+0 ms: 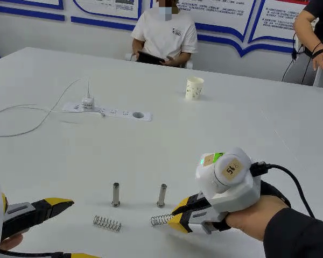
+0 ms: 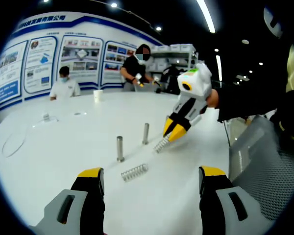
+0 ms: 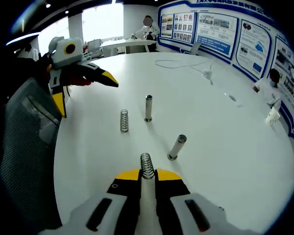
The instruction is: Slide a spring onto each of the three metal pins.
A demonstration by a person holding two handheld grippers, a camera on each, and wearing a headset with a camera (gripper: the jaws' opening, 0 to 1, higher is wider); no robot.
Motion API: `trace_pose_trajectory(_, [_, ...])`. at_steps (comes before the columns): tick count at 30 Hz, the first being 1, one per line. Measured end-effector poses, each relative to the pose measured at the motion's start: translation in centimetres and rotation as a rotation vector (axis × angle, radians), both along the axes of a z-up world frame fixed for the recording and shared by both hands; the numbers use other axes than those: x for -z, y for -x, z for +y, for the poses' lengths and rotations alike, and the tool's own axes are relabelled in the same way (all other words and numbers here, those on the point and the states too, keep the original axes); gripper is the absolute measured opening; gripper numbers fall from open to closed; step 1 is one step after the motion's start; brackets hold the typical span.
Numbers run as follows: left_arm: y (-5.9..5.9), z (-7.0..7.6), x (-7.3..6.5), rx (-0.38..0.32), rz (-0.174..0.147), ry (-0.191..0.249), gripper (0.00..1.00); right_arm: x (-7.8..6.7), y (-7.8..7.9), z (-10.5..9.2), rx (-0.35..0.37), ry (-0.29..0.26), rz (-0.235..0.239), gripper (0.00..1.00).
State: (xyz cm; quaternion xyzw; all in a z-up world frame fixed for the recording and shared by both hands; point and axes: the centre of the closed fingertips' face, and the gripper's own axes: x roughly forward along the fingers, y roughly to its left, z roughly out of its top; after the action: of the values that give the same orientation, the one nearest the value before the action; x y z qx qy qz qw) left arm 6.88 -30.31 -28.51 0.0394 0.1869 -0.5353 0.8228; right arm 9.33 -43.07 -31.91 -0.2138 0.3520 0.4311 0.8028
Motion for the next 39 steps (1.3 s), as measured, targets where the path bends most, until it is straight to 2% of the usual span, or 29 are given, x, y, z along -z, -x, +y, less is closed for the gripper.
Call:
trace_pose_trajectory(5, [0.0,0.0,-0.2,0.0,-0.001,0.001,0.8,-0.6,-0.1,0.2,-0.004,0.0,-0.005,0.12])
trace_pose_trajectory(39, [0.0,-0.1,-0.4,0.001,-0.011,0.006,0.8,-2.7,-0.5,0.0,0.003,0.01,-0.016,0.12])
